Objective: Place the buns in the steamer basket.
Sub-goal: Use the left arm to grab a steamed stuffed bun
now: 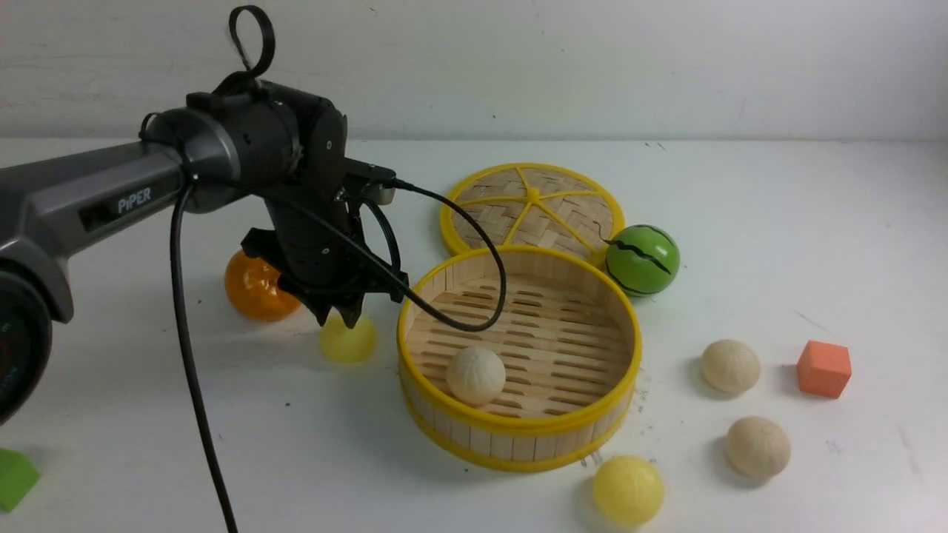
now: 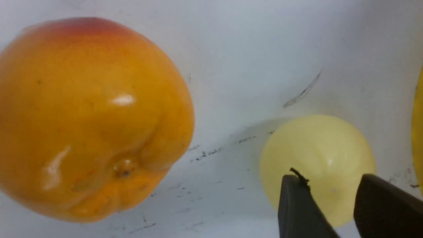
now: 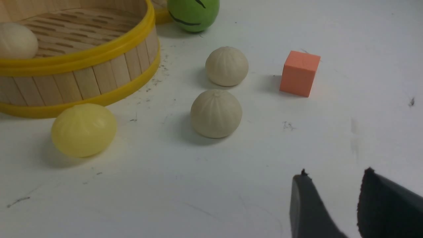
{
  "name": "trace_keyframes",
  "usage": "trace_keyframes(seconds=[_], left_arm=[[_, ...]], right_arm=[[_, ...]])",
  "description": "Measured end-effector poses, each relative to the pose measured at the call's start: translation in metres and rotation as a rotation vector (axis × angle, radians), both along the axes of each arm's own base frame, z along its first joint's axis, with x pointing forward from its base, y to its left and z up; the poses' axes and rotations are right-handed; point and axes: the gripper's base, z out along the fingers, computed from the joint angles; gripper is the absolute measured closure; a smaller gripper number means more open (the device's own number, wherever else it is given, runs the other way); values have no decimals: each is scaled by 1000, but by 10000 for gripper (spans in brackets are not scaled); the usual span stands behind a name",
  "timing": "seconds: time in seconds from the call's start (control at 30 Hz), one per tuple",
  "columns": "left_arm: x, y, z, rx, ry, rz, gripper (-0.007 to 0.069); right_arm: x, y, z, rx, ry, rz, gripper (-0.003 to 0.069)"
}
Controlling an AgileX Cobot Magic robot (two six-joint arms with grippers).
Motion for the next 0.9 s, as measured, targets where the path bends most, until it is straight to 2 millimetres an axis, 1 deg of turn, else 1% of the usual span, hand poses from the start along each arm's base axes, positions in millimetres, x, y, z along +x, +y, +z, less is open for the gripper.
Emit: trace_keyframes(seconds=[0.2,0.4,0.53,0.57,0.63,0.67,0.7,0.73,0.77,0.87,0.9], left_arm=[[5,-2,-12,-3,-4,-3,371],[6,-2,-12,-8,-18,-4,371],[6,-2,-12,-8,-17,-4,403],[6,-2,-12,-7,-12,-3,447],[5,-2,-12,-7,-10,-3,484],[5,-2,-12,-7,-4,-2,572],[5,-2,-12,-6,-3,-2,606],[5,-2,-12,-6,-3,-2,613],[5,-2,-12,-5,0,-2,638],[3,-1,-11,0,11,0,638],[2,-1,-8,0,11,0,638]], right_arm=[[0,0,0,0,0,0,419],[0,0,0,0,0,0,419],[0,0,0,0,0,0,419],[0,0,0,0,0,0,419],[0,0,0,0,0,0,419],[0,0,0,0,0,0,419],[0,0,0,0,0,0,419],[0,0,0,0,0,0,419],[0,0,0,0,0,0,419],[0,0,0,0,0,0,419],[0,0,0,0,0,0,419]])
